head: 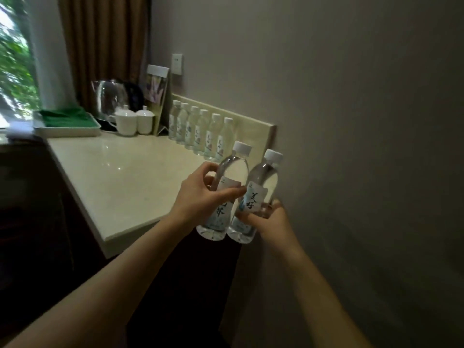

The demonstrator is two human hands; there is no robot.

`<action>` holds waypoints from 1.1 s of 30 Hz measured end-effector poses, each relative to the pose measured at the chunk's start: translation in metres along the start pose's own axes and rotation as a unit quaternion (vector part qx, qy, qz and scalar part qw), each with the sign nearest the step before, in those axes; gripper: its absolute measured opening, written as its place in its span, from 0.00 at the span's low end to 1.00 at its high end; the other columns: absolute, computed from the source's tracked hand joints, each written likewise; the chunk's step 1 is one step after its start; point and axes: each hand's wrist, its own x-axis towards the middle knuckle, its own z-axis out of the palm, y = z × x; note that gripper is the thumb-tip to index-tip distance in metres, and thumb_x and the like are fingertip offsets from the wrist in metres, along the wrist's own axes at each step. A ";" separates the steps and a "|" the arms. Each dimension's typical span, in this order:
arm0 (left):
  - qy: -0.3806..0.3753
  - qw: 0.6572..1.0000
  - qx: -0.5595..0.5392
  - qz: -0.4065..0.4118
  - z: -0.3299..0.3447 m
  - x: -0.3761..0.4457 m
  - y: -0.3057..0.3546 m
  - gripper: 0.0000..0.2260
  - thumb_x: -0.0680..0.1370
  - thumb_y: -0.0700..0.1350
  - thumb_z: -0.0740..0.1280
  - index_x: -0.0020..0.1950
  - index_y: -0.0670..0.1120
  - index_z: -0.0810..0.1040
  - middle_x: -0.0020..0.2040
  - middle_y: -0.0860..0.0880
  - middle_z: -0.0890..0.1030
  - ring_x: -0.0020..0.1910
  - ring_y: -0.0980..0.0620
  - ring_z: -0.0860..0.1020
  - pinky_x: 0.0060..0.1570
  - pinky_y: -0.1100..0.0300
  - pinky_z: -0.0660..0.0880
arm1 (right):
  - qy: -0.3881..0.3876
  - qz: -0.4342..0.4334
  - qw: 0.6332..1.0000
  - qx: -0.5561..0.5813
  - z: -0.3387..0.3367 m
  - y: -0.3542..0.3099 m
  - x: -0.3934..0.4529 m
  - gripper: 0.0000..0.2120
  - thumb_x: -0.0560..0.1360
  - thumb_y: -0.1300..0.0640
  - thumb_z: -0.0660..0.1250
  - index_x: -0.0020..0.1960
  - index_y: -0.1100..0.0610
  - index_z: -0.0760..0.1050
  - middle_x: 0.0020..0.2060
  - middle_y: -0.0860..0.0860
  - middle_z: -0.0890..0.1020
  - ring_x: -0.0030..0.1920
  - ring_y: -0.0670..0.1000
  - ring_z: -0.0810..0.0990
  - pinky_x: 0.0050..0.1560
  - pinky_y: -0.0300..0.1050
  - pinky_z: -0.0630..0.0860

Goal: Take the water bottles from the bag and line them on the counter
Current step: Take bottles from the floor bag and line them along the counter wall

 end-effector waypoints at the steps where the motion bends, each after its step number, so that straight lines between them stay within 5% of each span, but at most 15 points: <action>1: 0.004 1.000 -0.006 -0.005 -0.008 0.006 -0.005 0.23 0.65 0.51 0.80 0.56 0.50 0.76 0.47 0.47 0.85 0.44 0.52 0.85 0.47 0.49 0.83 | -0.001 -0.004 1.000 0.003 0.009 0.000 0.006 0.24 0.68 0.68 0.75 0.59 0.59 0.70 0.47 0.52 0.84 0.42 0.43 0.84 0.37 0.35 0.80; 16: 0.001 0.997 -0.074 -0.039 -0.035 0.140 -0.073 0.26 0.69 0.45 0.79 0.62 0.46 0.73 0.53 0.45 0.82 0.49 0.50 0.83 0.44 0.59 0.79 | 0.081 -0.033 0.994 -0.065 0.065 0.034 0.146 0.24 0.67 0.64 0.77 0.60 0.59 0.73 0.48 0.54 0.84 0.48 0.53 0.85 0.50 0.50 0.82; 26: -0.053 0.996 -0.078 -0.007 -0.032 0.225 -0.123 0.30 0.68 0.48 0.79 0.66 0.47 0.71 0.55 0.48 0.83 0.53 0.53 0.83 0.55 0.51 0.80 | 0.158 -0.062 0.966 -0.192 0.071 0.056 0.227 0.26 0.69 0.56 0.76 0.62 0.55 0.67 0.45 0.45 0.80 0.45 0.45 0.80 0.47 0.43 0.77; 33: -0.085 0.994 -0.026 0.067 -0.037 0.258 -0.143 0.25 0.67 0.55 0.78 0.58 0.56 0.70 0.54 0.50 0.84 0.52 0.55 0.83 0.55 0.48 0.80 | 0.224 -0.056 0.942 -0.245 0.073 0.071 0.265 0.23 0.70 0.54 0.75 0.59 0.55 0.68 0.54 0.52 0.79 0.52 0.51 0.80 0.52 0.48 0.78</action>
